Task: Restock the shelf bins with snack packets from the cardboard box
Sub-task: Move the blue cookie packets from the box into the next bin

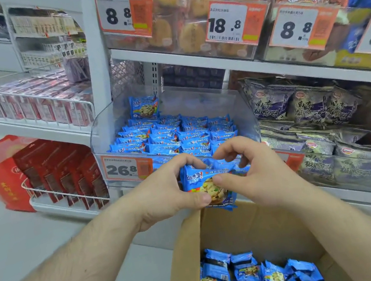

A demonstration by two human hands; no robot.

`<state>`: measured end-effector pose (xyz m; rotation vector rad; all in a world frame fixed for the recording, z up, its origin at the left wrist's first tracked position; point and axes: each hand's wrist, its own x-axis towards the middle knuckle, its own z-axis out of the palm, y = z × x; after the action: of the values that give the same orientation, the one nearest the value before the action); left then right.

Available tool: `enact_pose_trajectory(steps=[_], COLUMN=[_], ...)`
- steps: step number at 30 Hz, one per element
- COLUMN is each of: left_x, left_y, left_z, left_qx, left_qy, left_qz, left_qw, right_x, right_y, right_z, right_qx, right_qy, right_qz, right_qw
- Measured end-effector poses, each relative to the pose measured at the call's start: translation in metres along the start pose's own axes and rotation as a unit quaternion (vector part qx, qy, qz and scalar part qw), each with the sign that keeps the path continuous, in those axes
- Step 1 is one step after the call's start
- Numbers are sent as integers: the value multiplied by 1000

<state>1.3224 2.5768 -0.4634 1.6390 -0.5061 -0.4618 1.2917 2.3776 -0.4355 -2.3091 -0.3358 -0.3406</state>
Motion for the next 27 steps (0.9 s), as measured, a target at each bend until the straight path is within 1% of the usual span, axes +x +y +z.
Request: enact_pose_trajectory(steps=[2, 4, 6, 8, 10, 12, 13, 15, 17, 18, 20, 21, 24, 27], left_x=[-2, -3, 0, 3, 6, 8, 9, 12, 18, 22, 31, 34, 43, 47], left_y=[1, 2, 3, 3, 2, 3, 3, 2, -5, -9, -16, -18, -24, -27], left_z=[-6, -12, -15, -20, -24, -30, -34, -45, -57, -62, -68, -68, -67, -68], left_qx=[-2, 16, 27, 38, 37, 46, 70, 141, 220, 257, 317, 332, 344, 360], left_qy=[-3, 1, 11, 22, 43, 104, 150, 251, 325, 349, 376, 382, 399, 415], left_qz=[19, 41, 58, 78, 90, 94, 92, 85, 77, 73, 69, 65, 55, 49], left_qw=[1000, 999, 998, 996, 994, 989, 982, 954, 916, 898, 868, 860, 848, 834], right_x=[2, 7, 13, 22, 31, 40, 46, 62, 88, 103, 137, 153, 197, 233], right_y=[4, 4, 2, -2, -8, -11, -11, -9, -2, 1, 8, 12, 17, 17], right_z=[-3, -5, -1, 6, 14, 17, 17, 15, 16, 19, 31, 40, 71, 99], right_qx=[11, 35, 34, 5, -1, 47, 81, 104, 84, 66, 35, 18, -31, -38], right_qy=[-21, -86, -136, -144, -127, -98, -86, -46, -6, -1, -12, -21, -43, -34], right_qz=[25, 67, 79, 57, 48, 60, 69, 80, 99, 109, 110, 102, 79, 84], right_qw=[999, 993, 987, 988, 991, 992, 991, 990, 992, 992, 993, 994, 995, 995])
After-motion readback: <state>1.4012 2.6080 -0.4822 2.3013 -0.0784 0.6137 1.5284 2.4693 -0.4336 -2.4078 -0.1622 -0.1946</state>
